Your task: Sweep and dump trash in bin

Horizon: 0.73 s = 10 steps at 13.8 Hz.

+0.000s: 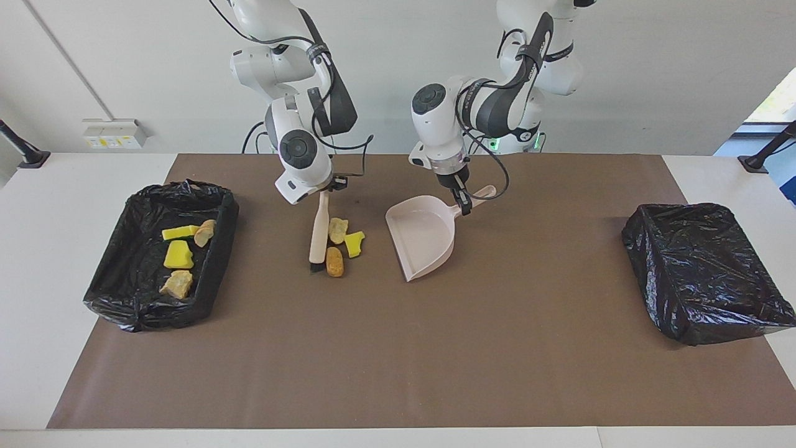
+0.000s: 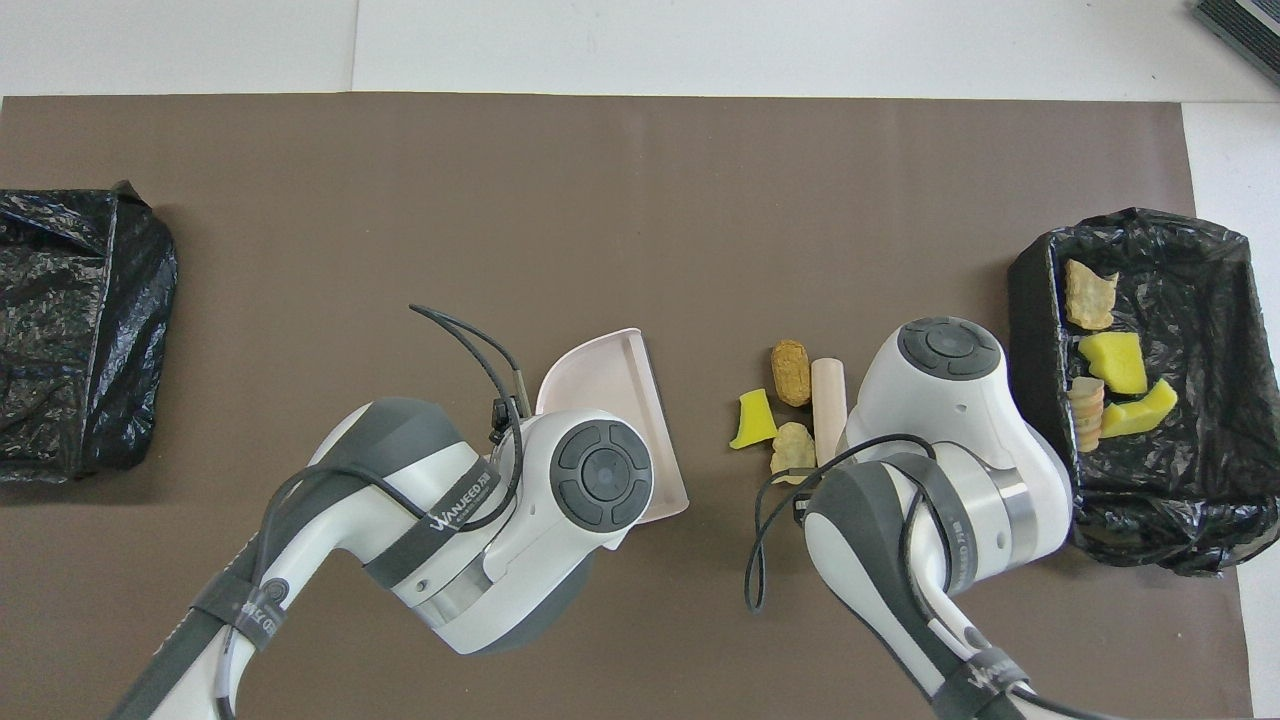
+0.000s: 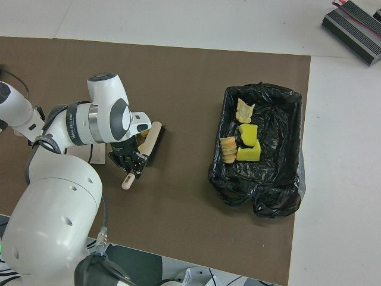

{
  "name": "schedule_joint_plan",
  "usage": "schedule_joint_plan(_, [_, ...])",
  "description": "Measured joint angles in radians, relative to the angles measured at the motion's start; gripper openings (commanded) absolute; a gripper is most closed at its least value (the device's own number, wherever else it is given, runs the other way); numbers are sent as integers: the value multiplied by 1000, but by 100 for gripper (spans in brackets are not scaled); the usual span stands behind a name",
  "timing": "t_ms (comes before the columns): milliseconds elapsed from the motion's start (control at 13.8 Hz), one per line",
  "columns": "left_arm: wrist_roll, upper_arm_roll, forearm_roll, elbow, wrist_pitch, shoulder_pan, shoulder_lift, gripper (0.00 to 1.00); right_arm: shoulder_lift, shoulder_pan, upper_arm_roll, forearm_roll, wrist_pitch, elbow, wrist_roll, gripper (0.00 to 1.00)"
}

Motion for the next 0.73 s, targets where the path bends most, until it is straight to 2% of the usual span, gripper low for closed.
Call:
schedule_joint_plan(218, [0,0,-1,-7,4,0,0,0,-11,2,0,145,66,-39,-118,0])
schedule_joint_plan(581, [-1,0,-9,-25,8,-1,-5,0,-18,64,1,556,155,-59,-183,0])
schedule_joint_plan(726, [-1,3,-20,-38,19,0,-9,0,-23,80,2,646,169,-57,-199,0])
